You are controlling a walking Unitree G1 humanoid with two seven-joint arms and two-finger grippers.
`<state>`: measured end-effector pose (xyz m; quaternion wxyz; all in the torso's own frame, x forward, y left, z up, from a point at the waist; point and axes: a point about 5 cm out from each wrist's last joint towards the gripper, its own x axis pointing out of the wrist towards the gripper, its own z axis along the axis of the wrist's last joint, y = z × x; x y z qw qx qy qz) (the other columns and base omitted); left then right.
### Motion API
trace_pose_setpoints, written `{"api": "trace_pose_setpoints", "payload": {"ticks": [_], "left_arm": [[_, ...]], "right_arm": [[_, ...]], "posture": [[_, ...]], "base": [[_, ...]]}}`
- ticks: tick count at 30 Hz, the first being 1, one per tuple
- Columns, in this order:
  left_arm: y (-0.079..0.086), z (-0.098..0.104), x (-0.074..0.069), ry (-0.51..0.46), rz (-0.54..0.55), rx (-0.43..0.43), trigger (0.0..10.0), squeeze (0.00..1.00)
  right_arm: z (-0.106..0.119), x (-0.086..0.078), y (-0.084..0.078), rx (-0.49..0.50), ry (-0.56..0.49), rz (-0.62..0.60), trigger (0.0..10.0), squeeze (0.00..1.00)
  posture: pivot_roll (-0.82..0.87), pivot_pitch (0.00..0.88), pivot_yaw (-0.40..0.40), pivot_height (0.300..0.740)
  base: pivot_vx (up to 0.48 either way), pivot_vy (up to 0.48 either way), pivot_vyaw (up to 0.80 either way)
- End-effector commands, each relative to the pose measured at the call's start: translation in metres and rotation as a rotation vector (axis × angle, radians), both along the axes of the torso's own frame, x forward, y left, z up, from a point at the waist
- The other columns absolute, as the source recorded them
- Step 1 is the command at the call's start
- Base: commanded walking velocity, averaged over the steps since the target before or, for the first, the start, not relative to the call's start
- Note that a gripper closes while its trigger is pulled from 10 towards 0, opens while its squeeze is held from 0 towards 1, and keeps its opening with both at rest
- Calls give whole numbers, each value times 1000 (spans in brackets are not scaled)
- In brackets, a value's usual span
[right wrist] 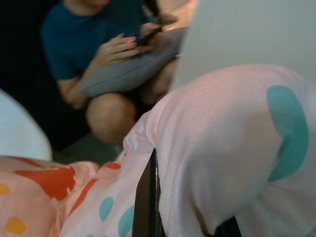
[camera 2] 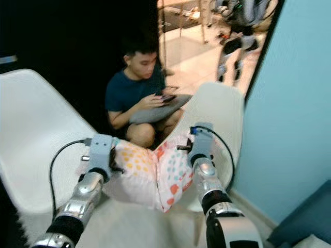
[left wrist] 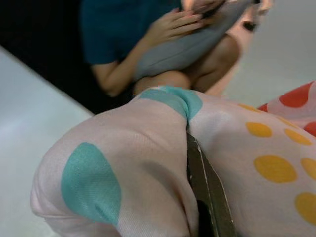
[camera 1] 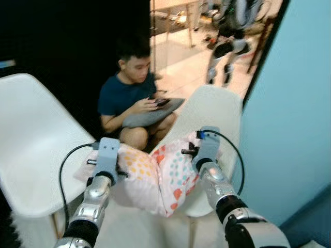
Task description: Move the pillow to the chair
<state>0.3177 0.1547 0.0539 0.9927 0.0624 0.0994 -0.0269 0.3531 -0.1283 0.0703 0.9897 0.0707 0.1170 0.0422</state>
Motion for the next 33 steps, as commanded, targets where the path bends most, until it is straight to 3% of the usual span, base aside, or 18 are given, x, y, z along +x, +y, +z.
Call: {"api": "trace_pose_setpoints", "payload": {"ticks": [1,23,33], "left_arm": [[-7,11,6,-41,-30,-21,10000,0],[-1,17,10,-70,-30,2,10000,0],[-4,21,10,-97,-46,-56,10000,0]], "right_arm": [[14,8,4,13,-56,17,10000,0],[16,8,0,68,-62,-21,10000,0],[17,9,1,58,-62,-7,10000,0]], "posture": [[39,0,-10,740],[37,0,-23,740],[40,0,-36,740]], "base": [[0,0,-800],[0,0,-793],[24,0,-86]]}}
